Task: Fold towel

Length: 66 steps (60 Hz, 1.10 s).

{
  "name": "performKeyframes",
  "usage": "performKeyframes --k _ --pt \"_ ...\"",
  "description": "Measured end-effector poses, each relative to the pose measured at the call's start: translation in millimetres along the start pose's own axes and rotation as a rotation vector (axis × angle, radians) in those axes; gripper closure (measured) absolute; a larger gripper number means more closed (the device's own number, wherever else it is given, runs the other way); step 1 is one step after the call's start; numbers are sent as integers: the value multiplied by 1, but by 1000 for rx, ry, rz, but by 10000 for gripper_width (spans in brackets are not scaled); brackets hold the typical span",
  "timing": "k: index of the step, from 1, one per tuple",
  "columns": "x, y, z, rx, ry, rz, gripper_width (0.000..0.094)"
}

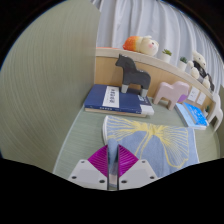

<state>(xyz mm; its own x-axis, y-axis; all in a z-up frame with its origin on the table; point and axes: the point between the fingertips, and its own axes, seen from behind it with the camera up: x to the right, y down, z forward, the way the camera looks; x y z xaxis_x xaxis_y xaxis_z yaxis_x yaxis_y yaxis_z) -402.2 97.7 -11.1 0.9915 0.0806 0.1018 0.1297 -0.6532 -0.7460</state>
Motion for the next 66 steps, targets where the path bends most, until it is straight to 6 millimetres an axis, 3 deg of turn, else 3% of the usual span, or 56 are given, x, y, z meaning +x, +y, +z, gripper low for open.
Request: performKeyframes --k 10,15,21,28,32,35,38,42,43,46,49,57,66 --pt "2 -3 -3 -43 -54 -18 863" --pt "23 -29 -22 6 -47 -9 863" --pt "74 -63 -53 71 -3 33 863" --pt "151 -82 -76 118 57 98 863" --pt "200 -79 -81 133 75 146 863" --pt "229 -64 -74 112 77 172 848" --pt "249 -41 -62 66 62 186 797" --pt "268 -8 -46 13 30 177 611" --pt "271 -1 -43 2 23 170 525" --pt "278 16 -39 -29 -4 148 400" --pt "280 24 -38 -31 -23 113 332" --pt "288 9 -65 3 -59 8 229" --pt "307 -26 -123 83 -49 -35 196"
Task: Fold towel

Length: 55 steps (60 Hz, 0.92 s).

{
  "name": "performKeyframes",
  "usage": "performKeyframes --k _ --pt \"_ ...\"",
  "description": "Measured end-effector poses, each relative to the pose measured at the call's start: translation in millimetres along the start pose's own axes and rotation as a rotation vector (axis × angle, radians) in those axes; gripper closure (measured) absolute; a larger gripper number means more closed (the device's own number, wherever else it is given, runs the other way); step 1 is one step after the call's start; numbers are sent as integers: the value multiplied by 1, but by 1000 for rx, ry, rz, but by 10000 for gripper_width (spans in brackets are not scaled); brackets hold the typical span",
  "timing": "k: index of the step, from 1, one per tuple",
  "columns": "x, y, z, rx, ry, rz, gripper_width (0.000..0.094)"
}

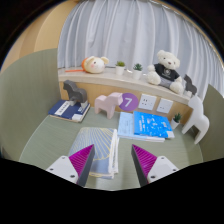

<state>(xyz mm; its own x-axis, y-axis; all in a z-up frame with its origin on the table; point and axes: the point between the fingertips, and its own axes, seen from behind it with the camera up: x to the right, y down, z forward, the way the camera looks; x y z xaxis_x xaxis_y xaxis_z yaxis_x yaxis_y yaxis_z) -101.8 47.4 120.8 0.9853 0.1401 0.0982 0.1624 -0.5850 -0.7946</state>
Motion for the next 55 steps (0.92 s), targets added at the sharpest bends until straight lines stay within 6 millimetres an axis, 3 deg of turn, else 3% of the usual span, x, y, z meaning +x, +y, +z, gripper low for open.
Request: performKeyframes --k 9,14,21,30,43,55 --pt "17 -24 -68 99 0 28 194" --pt "24 -22 -107 135 -3 27 195" --pt "48 1 -151 127 48 20 195" --pt "64 41 -203 121 98 55 196" --pt "64 83 -254 99 115 68 195" --pt "49 90 -282 130 100 109 194"
